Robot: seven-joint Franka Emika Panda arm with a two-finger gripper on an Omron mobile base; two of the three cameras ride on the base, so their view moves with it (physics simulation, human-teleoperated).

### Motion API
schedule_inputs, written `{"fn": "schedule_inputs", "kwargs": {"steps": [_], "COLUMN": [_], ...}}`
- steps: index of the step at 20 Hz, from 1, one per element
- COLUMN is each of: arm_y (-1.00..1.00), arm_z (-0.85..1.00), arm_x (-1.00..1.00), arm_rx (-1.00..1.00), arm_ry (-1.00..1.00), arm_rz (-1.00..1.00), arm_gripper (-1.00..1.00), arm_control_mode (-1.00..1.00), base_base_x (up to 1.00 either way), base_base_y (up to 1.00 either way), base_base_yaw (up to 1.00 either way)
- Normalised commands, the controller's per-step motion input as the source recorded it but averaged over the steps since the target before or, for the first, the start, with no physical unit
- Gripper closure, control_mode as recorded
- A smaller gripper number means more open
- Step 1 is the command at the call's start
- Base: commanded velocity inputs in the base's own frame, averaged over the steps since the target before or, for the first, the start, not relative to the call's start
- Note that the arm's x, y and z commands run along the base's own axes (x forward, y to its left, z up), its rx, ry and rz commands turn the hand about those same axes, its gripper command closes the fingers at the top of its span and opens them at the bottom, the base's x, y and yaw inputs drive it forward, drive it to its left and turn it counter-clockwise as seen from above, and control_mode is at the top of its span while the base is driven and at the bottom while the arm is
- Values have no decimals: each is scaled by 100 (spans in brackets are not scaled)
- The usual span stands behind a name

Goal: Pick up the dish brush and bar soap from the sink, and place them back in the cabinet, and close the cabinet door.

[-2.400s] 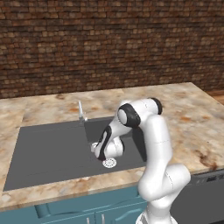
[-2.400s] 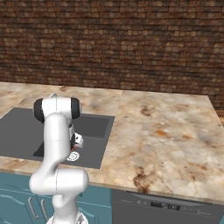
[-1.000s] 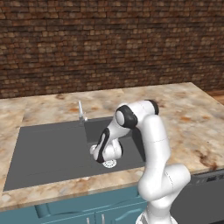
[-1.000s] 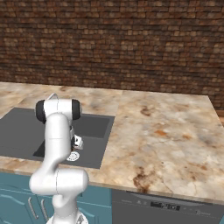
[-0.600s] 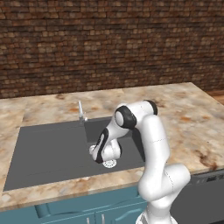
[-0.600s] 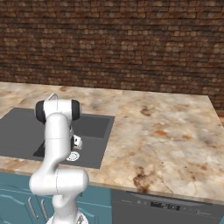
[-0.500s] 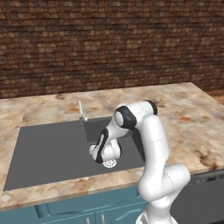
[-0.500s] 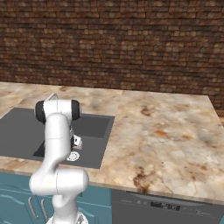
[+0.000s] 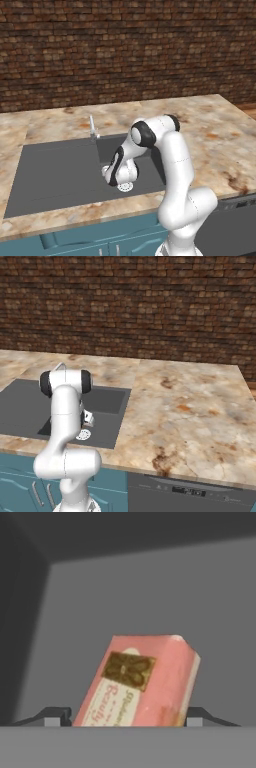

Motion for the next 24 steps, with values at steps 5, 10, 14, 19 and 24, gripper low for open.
{"fn": "schedule_inputs", "kwargs": {"steps": [5, 10, 14, 19, 24], "arm_y": [0, -6, -13, -23, -29], "arm_z": [1, 31, 48, 43, 48], "arm_x": [0, 0, 0, -1, -10], "arm_rx": [0, 0, 0, 0, 0], "arm_ry": [2, 0, 0, 0, 0], "arm_rz": [0, 0, 0, 0, 0], "arm_gripper": [100, 100, 100, 100, 100], "arm_control_mode": [-100, -100, -100, -100, -100], "base_base_x": [0, 0, 0, 0, 0], "base_base_y": [0, 0, 0, 0, 0], "base_base_yaw": [0, 0, 0, 0, 0]}}
